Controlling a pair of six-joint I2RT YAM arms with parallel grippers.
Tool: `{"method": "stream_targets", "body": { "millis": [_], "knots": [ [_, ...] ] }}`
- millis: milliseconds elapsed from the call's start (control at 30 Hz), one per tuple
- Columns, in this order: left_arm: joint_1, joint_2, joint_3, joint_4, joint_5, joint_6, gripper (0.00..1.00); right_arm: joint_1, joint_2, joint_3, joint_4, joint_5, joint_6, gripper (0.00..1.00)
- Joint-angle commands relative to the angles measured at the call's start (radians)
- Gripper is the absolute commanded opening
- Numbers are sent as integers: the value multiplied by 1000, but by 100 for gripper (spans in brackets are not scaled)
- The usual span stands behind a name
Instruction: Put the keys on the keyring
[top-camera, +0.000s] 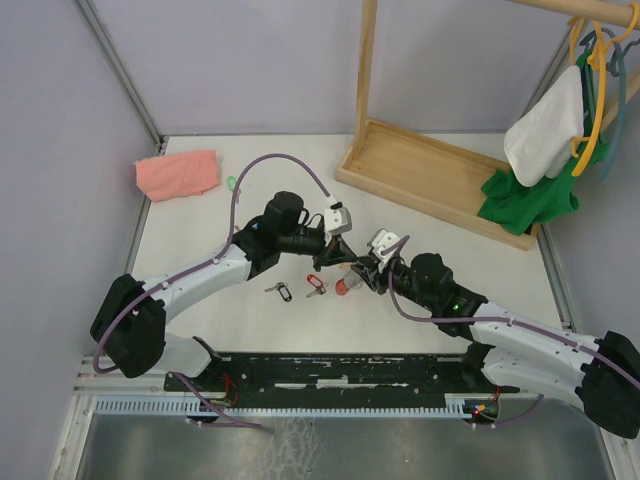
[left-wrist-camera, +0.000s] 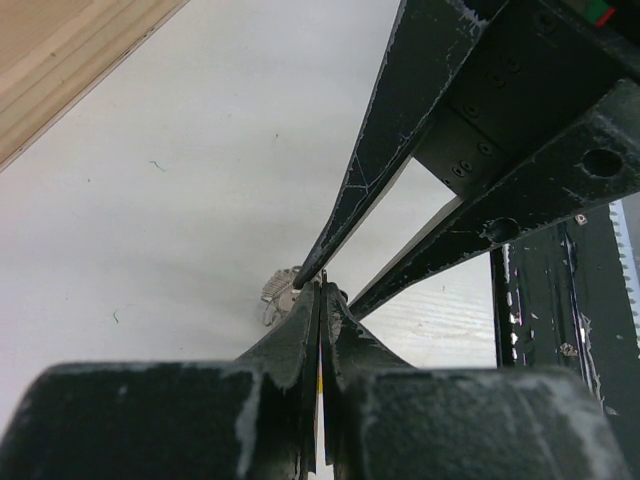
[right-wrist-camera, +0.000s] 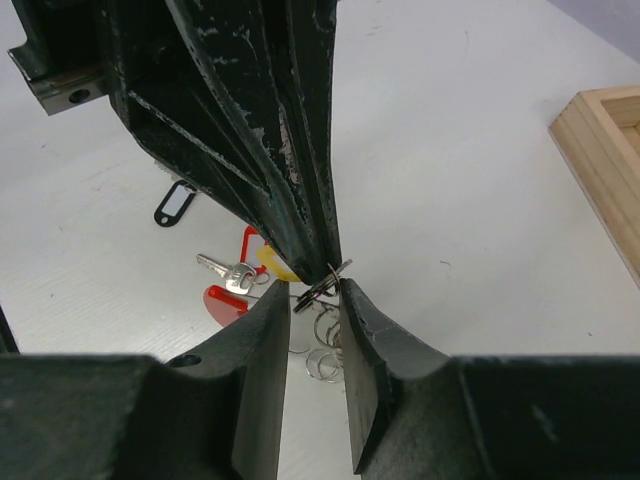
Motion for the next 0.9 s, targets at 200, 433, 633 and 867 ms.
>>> {"method": "stream_targets", "body": {
  "millis": [200, 433, 633, 867],
  "knots": [
    [-9, -10, 50, -3, -14, -31, 3, 4, -11, -23, 53, 81, -76, 17],
    [-8, -16, 53, -39, -43, -9, 3, 4, -46, -2, -63, 36, -163, 11],
    [-6, -21, 52, -61, -68, 5, 3, 4, -59, 15, -114, 0, -211, 4],
    [7, -23, 47, -72, -88, 17, 3, 4, -83, 51, -208, -59, -266, 1]
  ]
}}
